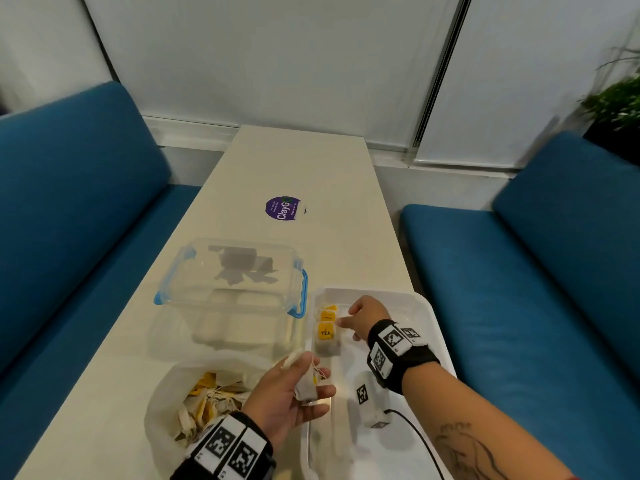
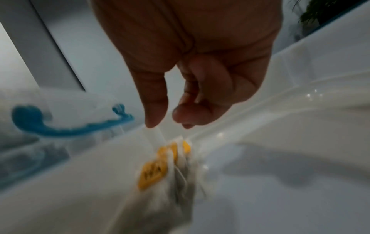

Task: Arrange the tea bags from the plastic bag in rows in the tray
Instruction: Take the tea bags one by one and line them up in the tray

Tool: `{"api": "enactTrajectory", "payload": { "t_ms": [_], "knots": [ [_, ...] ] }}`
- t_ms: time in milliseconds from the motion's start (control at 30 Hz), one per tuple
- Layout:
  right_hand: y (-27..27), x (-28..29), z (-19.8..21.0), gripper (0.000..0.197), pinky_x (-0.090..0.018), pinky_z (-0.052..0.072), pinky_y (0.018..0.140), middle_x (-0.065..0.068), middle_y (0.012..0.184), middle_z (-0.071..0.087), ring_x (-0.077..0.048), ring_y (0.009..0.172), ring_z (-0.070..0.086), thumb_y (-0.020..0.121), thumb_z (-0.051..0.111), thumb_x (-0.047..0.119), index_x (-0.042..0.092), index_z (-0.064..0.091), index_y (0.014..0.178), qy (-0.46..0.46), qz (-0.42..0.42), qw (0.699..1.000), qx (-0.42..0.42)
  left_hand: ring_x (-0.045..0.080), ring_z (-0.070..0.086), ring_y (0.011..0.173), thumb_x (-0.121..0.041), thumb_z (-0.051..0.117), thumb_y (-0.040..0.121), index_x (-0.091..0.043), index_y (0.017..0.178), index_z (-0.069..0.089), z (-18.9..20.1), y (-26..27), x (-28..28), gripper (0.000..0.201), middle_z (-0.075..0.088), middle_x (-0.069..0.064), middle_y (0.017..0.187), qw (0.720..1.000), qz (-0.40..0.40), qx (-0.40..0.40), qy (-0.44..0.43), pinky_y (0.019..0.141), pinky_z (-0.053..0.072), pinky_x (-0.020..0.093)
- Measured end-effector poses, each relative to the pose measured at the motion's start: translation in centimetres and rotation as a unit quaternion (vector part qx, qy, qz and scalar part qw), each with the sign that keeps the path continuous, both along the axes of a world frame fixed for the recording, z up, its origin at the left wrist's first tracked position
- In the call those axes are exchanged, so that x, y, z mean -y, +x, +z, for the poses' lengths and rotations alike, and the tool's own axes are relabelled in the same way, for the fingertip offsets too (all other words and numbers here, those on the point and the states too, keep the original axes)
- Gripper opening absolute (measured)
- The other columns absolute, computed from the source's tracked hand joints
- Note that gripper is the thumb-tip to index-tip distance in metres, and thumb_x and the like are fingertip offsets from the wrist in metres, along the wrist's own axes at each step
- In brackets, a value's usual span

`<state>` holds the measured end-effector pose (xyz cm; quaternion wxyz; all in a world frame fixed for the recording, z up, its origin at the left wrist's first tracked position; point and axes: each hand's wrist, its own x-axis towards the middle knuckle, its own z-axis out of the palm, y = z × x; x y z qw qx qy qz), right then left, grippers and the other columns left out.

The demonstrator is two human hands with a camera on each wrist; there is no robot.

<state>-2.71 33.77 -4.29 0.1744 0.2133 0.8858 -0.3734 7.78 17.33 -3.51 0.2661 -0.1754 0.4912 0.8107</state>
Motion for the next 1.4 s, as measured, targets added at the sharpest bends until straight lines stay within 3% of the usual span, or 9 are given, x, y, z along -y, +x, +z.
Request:
{"api": "enactTrajectory", "payload": {
  "t_ms": [100,233,367,467,700,867,1000,1267,1400],
  "knots": [
    [1.9,-0.8,3.1,0.02,-0.019,0.035,0.045,-0.001,0.07,0.055,-0.009,0.052,0.048,0.082,0.07,0.024,0.016,0.052,0.087,-0.068,0.024,0.996,-0.05,0.021,0.063,0.063,-0.042,0.045,0.091,-0.008,0.097,0.058,0.3,-0.1,-0.2,0.036,0.066,0.01,0.082,1.0,0.0,0.008,0.002,0.047,0.051,0.027],
    [4.9,-0.1,6.0,0.011,-0.018,0.035,0.048,0.003,0.069,0.059,-0.007,0.06,0.05,0.079,0.072,0.019,0.021,0.063,0.075,-0.142,0.177,0.973,-0.033,0.017,0.057,0.055,-0.058,0.029,0.09,-0.01,0.097,0.059,1.0,-0.2,-0.7,0.058,0.062,0.008,0.077,0.999,-0.027,0.034,0.027,0.046,0.048,0.024],
    [7.0,1.0,6.4,0.017,-0.011,0.038,0.052,0.011,0.073,0.058,0.002,0.057,0.051,0.076,0.076,0.022,0.03,0.063,0.084,-0.121,0.252,0.96,-0.027,0.016,0.061,0.057,-0.061,0.021,0.091,-0.012,0.102,0.063,1.1,0.0,-1.0,0.066,0.067,0.006,0.076,0.997,-0.063,0.024,0.026,0.048,0.051,0.024],
    [7.8,1.1,5.7,0.024,-0.017,0.043,0.071,0.012,0.078,0.058,0.003,0.062,0.053,0.073,0.079,0.022,0.036,0.059,0.078,-0.116,0.237,0.963,-0.051,0.015,0.058,0.058,-0.063,0.023,0.089,-0.015,0.105,0.064,1.0,0.4,-1.3,0.065,0.067,0.006,0.077,0.997,-0.071,0.017,0.015,0.047,0.05,0.024],
    [9.7,0.5,5.3,0.028,-0.011,0.036,0.047,0.013,0.055,0.056,0.002,0.047,0.048,0.077,0.072,0.001,0.022,0.057,0.066,-0.175,0.157,0.967,-0.102,0.016,0.052,0.06,-0.068,0.02,0.087,-0.011,0.098,0.066,1.3,0.9,-1.7,0.074,0.06,0.007,0.079,0.996,-0.068,0.029,0.055,0.045,0.049,0.024],
    [10.4,-0.2,5.5,0.027,-0.02,0.036,0.045,0.001,0.065,0.057,-0.007,0.053,0.05,0.08,0.064,-0.006,0.018,0.06,0.069,-0.21,0.124,0.963,-0.117,0.013,0.057,0.051,-0.024,0.055,0.088,-0.005,0.102,0.06,1.3,1.2,-1.4,0.024,0.062,0.005,0.07,0.996,-0.063,0.016,0.067,0.045,0.051,0.023],
    [10.6,0.3,5.5,0.025,-0.019,0.037,0.038,0.0,0.066,0.057,-0.007,0.051,0.055,0.081,0.057,-0.006,0.018,0.057,0.084,-0.213,0.081,0.966,-0.12,0.014,0.053,0.061,-0.005,0.052,0.091,-0.004,0.108,0.056,1.4,1.2,-1.7,0.018,0.062,0.006,0.071,0.998,-0.035,-0.021,0.045,0.048,0.055,0.023],
    [12.0,0.8,5.5,0.027,-0.02,0.038,0.036,-0.003,0.066,0.06,-0.012,0.053,0.056,0.078,0.066,-0.002,0.014,0.048,0.089,-0.23,0.096,0.966,-0.074,0.012,0.056,0.041,-0.011,0.043,0.097,-0.005,0.095,0.053,1.8,1.0,-1.9,0.012,0.058,0.01,0.062,0.996,0.056,-0.037,0.051,0.047,0.055,0.026],
    [11.9,1.0,4.7,0.014,-0.018,0.039,0.038,-0.003,0.064,0.06,-0.005,0.048,0.056,0.086,0.064,0.005,0.012,0.055,0.078,-0.241,0.057,0.963,-0.103,0.023,0.063,0.064,-0.02,0.036,0.1,-0.003,0.104,0.054,1.9,1.3,-1.7,0.025,0.068,0.012,0.076,0.995,0.04,-0.024,0.084,0.053,0.055,0.027]
  ]
}}
